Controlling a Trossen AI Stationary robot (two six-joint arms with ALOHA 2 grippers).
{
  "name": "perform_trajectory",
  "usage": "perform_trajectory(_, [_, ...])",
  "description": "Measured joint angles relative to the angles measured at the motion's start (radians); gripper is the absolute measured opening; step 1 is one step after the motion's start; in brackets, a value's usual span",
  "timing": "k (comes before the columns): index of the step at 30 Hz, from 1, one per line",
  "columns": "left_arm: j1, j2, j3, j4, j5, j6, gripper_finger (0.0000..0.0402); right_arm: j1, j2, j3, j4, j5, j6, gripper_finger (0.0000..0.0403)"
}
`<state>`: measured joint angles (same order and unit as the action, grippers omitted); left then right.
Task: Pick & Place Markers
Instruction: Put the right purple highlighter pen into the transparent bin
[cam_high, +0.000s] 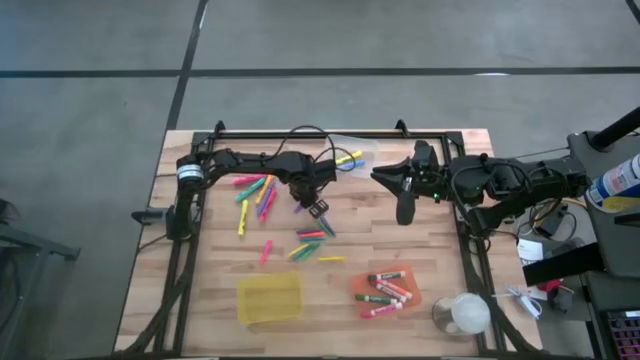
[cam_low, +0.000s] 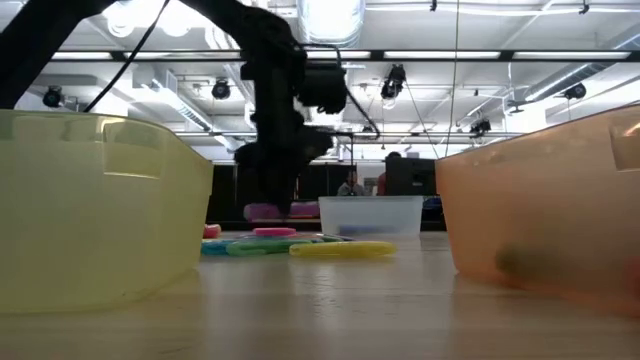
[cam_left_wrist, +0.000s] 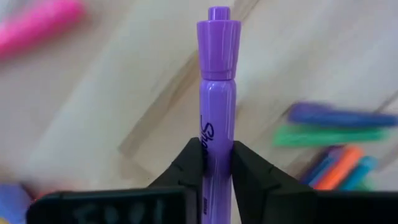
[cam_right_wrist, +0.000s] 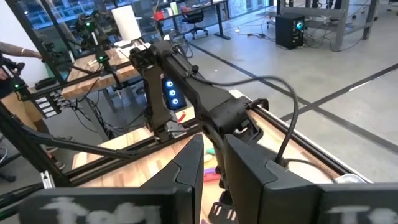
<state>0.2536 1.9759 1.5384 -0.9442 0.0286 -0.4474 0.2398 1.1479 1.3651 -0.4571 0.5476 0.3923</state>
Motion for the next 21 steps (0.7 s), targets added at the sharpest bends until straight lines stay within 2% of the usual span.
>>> perform_trajectory(6, [0.021,0.000,0.155,-0.003,-0.002,0.090,0.0058,0.000,0.000,0.000,0.000,0.003,0.000,0.0057])
perform_trajectory(11, [0.062,0.000,0.271,0.007,-0.046,0.170,0.0058,0.000,0.000,0.000,0.002,0.004,0.000,0.0057])
perform_trajectory(16, [0.118,0.000,0.329,0.077,-0.049,0.250,0.0058,0.000,0.000,0.000,0.013,0.005,-0.008,0.0057])
perform_trajectory(21, [0.174,0.004,0.335,0.180,-0.049,0.264,0.0058,0.000,0.000,0.000,0.029,0.005,-0.012,0.0057])
